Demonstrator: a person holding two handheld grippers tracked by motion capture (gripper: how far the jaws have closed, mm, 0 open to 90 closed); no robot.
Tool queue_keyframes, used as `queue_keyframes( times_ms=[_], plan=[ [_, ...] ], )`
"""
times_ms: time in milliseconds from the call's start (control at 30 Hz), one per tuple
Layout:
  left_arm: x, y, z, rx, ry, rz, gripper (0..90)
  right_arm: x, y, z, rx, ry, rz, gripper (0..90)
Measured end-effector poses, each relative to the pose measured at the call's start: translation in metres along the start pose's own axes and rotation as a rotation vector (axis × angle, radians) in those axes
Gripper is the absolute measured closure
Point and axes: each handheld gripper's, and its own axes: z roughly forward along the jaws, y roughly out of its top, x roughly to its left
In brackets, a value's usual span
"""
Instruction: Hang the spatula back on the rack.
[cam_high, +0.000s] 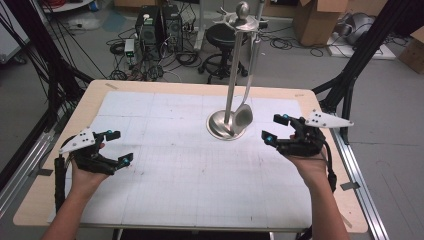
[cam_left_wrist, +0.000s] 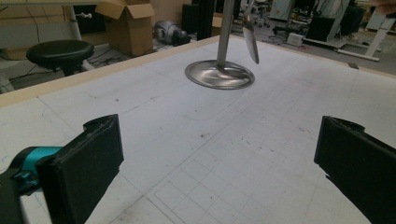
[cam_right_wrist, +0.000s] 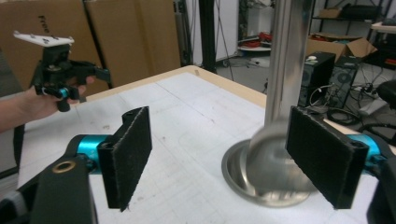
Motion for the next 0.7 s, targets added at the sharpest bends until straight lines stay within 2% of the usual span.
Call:
queue_keyframes(
  times_ms=[33,200,333,500,533,567,600,700],
  plan=[
    [0.0,0.0,0.0,0.0,0.0,0.0,1.7,0.0,0.0,0.0,0.0,0.0,0.0,21.4],
    [-0.002,0.0,0.001,0.0,-0.005,0.004,1.7,0.001,-0.031,0.002,0.013,-0.03,0.006,20.5],
    [-0.002,0.0,0.002,0.005,-0.008,0.003,1.7,0.0,-0.04,0.004,0.048,-0.047,0.011,16.6],
    [-0.001,-0.002,0.004,0.013,-0.009,0.004,1.7,0.001,-0.057,0.007,0.052,-0.055,0.026,16.6],
    [-0.001,-0.002,0.004,0.014,-0.01,0.002,1.7,0.0,-0.066,0.009,0.068,-0.056,0.025,16.5],
    [-0.001,-0.002,0.004,0.014,-0.01,0.002,1.7,0.0,-0.066,0.009,0.068,-0.056,0.025,16.5],
    [0.0,-0.002,0.005,0.016,-0.01,0.005,1.7,-0.001,-0.075,0.013,0.085,-0.051,0.046,14.1],
    [0.0,-0.002,0.005,0.016,-0.011,0.0,1.7,-0.001,-0.081,0.017,0.113,-0.041,0.055,11.2]
  ],
)
